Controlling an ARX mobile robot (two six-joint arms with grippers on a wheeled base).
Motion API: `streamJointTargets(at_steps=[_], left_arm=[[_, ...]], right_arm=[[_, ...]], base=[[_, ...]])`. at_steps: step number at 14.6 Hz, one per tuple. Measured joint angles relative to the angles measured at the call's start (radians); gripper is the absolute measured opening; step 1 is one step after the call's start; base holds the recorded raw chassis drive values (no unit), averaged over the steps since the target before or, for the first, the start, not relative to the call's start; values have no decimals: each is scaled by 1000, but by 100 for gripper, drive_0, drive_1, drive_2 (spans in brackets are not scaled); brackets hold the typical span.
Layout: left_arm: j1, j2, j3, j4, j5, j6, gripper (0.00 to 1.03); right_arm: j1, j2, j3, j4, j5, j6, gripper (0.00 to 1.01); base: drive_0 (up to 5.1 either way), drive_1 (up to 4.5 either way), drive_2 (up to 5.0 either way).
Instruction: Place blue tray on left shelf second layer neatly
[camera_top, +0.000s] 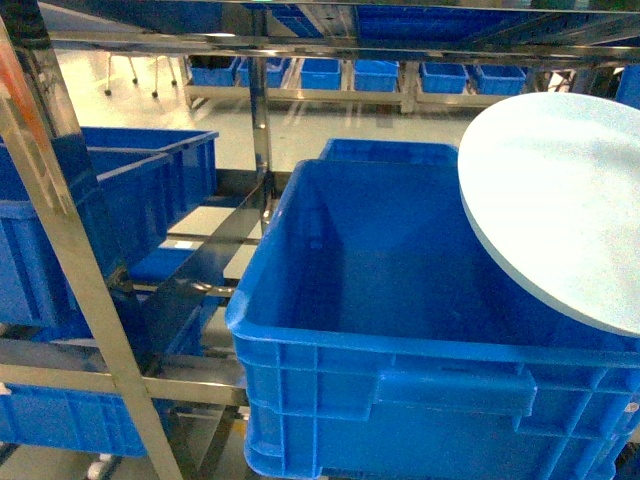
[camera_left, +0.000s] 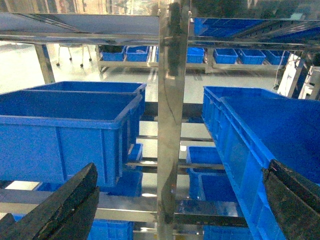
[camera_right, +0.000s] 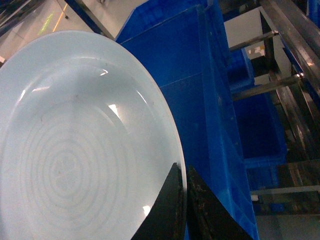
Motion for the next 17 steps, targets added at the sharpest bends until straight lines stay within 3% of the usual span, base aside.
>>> streamJointTargets(at_steps=[3,6,10,14,17], left_arm=[[0,0,0,0,0,0,98],[0,0,0,0,0,0,98],[0,0,0,0,0,0,98],[0,0,0,0,0,0,98],[0,0,0,0,0,0,98]], right_arm=[[26,44,16,50,43,-8,2],[68,142,64,81,138,-21,2],[131,286,117,173,223,-67,2],[161,381,147,259,310,-95,2],[161,370,118,330,296,-99,34]], base=[[0,0,0],[0,0,0],[0,0,0],[0,0,0],[0,0,0]])
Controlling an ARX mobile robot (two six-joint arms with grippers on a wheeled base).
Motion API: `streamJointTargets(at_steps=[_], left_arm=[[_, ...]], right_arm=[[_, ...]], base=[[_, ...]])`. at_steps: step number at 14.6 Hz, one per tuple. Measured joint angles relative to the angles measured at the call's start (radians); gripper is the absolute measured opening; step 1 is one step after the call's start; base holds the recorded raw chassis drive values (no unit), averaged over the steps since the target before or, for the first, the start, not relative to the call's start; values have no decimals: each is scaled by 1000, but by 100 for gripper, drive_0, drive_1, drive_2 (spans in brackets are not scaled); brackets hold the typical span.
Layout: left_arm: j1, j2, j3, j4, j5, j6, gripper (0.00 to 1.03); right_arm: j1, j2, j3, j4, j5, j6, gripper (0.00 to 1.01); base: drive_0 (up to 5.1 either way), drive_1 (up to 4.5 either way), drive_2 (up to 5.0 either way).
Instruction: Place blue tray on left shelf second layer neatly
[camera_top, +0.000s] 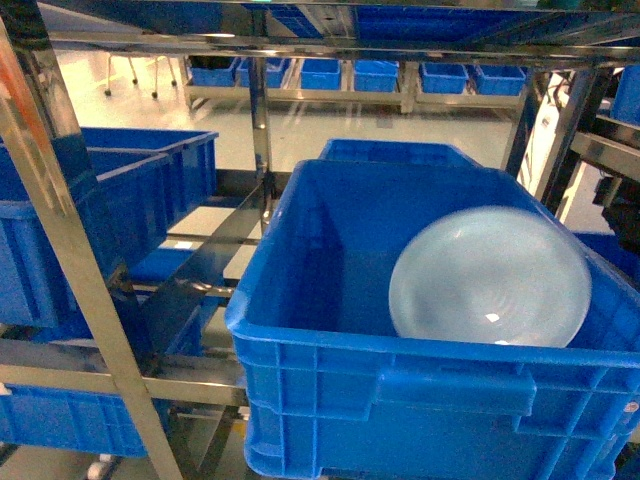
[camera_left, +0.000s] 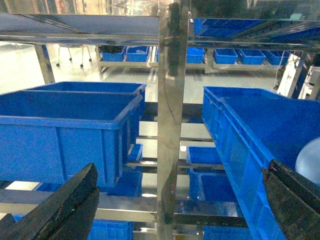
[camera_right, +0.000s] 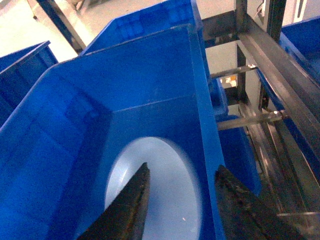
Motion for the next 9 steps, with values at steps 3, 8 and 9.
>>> streamJointTargets(at_steps=[3,8,9], left_arm=[[0,0,0,0,0,0,98],[0,0,0,0,0,0,98],[2,0,0,-1,-2,0,98]], right_arm=[[-21,-273,-153,-132,-103,0,72],[-82,-741,-376,-137,-32,-238,80],[-79,-763,-467,-28,-19,-298,67]], base=[[0,0,0],[0,0,0],[0,0,0]])
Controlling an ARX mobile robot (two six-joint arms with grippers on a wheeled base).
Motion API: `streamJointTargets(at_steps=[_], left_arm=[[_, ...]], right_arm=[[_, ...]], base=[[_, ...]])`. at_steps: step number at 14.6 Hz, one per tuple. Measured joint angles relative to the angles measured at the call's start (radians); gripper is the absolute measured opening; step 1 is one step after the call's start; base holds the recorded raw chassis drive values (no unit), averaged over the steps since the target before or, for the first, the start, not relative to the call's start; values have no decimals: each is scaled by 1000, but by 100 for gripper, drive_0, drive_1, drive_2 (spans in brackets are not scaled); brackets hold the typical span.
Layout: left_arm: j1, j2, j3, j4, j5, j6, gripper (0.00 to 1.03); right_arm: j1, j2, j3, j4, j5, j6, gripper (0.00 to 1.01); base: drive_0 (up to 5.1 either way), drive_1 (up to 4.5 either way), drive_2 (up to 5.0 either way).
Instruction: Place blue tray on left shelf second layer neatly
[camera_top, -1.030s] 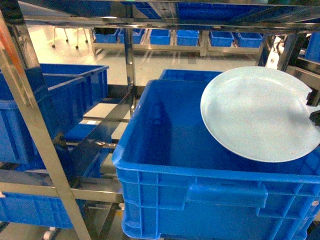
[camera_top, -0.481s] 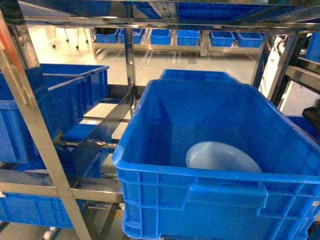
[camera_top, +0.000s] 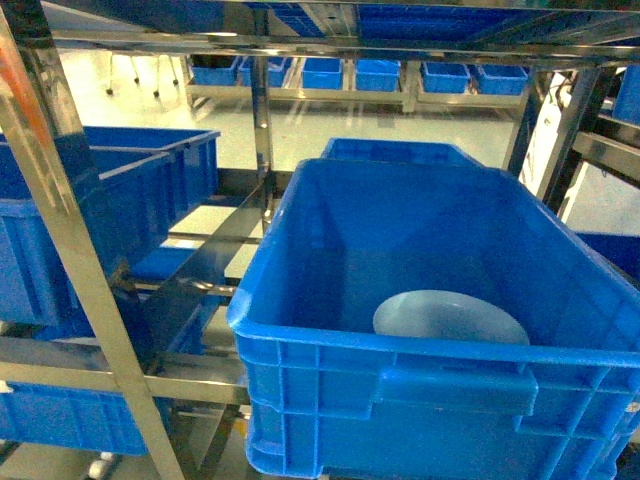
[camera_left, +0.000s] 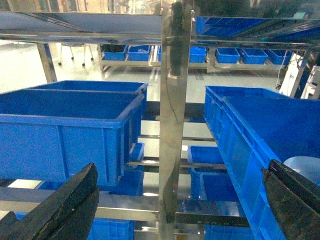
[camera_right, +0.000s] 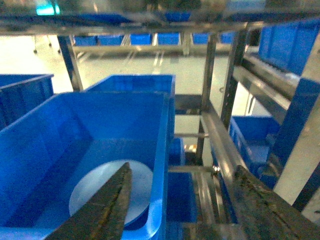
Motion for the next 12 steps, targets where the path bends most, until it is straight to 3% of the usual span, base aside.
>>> streamJointTargets(at_steps=[2,5,8,9,12], left_arm=[[0,0,0,2,2,0,98],[0,0,0,1,2,0,98],[0,0,0,1,2,0,98],[0,0,0,1,2,0,98],[0,0,0,1,2,0,98]], right_arm=[[0,-97,-25,41,11,-38,42],[0,-222,-98,-45,11,-59,2],[0,-342,-126,-127,11,-57,2],[0,-348,-158,-74,12,-57,2],[0,-469,-161,-196,12,-56,2]], base=[[0,0,0],[0,0,0],[0,0,0],[0,0,0],[0,0,0]])
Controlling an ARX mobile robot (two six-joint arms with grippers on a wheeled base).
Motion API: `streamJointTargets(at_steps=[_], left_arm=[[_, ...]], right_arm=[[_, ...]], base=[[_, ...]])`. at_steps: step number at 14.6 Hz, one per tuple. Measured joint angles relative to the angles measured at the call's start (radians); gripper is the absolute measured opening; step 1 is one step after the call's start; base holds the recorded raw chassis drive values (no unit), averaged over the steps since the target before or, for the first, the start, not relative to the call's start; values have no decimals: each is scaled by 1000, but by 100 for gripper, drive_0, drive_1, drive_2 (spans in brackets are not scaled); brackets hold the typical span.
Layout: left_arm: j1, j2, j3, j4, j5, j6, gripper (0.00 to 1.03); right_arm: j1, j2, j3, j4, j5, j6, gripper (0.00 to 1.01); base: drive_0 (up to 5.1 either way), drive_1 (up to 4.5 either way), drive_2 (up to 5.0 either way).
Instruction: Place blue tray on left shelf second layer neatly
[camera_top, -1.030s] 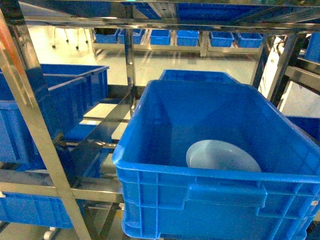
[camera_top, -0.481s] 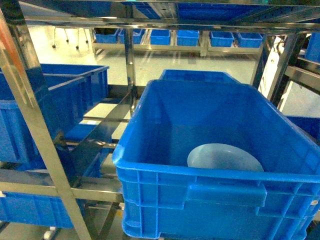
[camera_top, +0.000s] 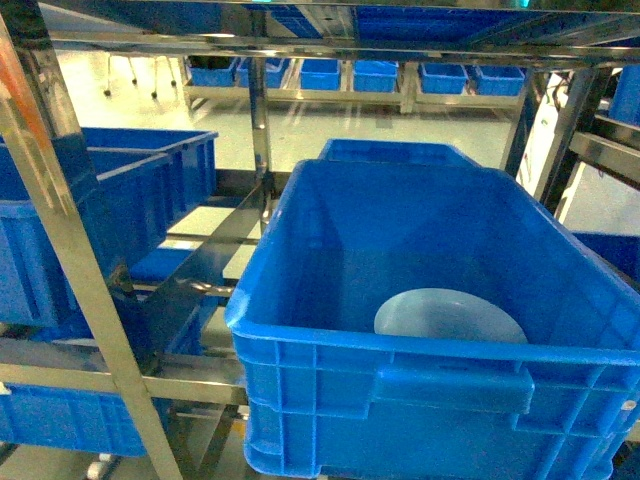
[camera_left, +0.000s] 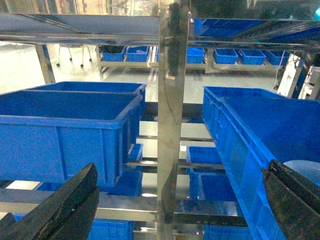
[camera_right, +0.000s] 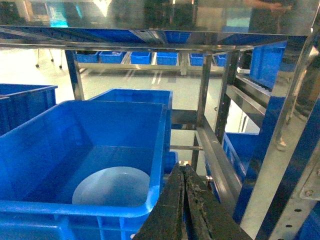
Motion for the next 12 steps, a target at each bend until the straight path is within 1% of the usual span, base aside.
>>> streamJointTargets(at_steps=[3,5,11,12], left_arm=[[0,0,0,0,0,0,98],[0,0,0,0,0,0,98],[0,0,0,0,0,0,98],[0,0,0,0,0,0,98]], right_arm=[[0,-103,0,-104,0,0,2],[0,-210,0,-209,0,0,2],[0,-305,0,-312,0,0,2],[0,-425,0,-478,0,0,2]], base=[[0,0,0],[0,0,0],[0,0,0],[0,0,0]])
